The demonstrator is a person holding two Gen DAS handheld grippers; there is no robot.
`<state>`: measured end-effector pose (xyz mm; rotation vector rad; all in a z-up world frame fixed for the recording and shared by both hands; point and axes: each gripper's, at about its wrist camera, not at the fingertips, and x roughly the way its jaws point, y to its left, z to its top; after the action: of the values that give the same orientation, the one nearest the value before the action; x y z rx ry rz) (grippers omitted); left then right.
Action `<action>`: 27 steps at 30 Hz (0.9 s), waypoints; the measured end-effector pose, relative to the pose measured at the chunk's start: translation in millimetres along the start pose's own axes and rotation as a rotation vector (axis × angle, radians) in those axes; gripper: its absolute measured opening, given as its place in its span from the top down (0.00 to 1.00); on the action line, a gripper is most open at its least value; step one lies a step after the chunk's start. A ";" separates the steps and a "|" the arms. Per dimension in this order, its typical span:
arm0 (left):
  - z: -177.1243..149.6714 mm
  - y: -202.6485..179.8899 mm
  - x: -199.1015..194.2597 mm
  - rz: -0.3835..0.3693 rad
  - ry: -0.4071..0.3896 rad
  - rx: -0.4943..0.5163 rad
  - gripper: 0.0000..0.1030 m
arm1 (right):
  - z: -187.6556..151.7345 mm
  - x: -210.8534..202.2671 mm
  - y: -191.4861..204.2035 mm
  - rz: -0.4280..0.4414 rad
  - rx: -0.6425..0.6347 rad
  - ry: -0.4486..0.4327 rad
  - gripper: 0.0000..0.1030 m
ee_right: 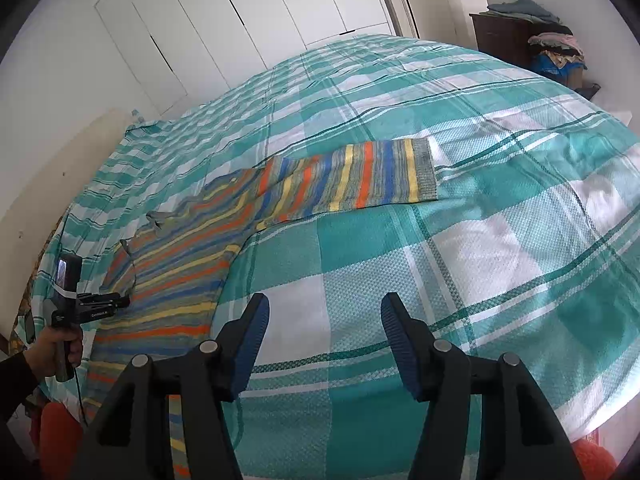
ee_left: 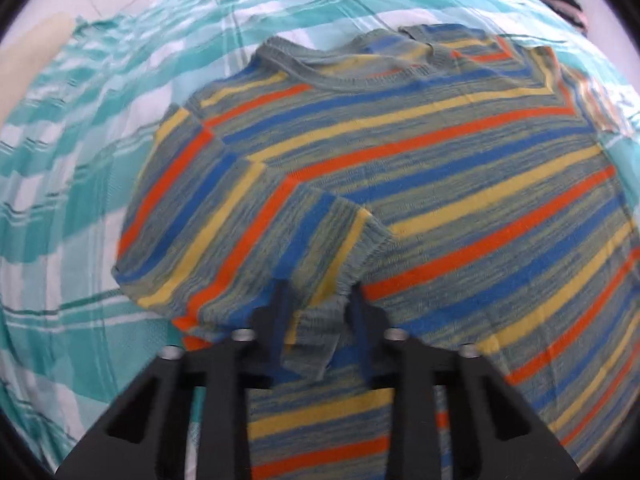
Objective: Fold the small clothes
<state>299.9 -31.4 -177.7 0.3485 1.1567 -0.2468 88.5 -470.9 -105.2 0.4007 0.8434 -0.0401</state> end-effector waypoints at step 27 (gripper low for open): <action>-111.6 302.3 -36.6 0.073 -0.098 -0.990 0.96 | -6.6 22.4 7.3 -0.075 -0.030 0.062 0.43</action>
<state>302.0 290.8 -141.2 -0.4901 1.0364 0.3756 100.1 -459.1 -123.2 0.3430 0.9194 -0.0848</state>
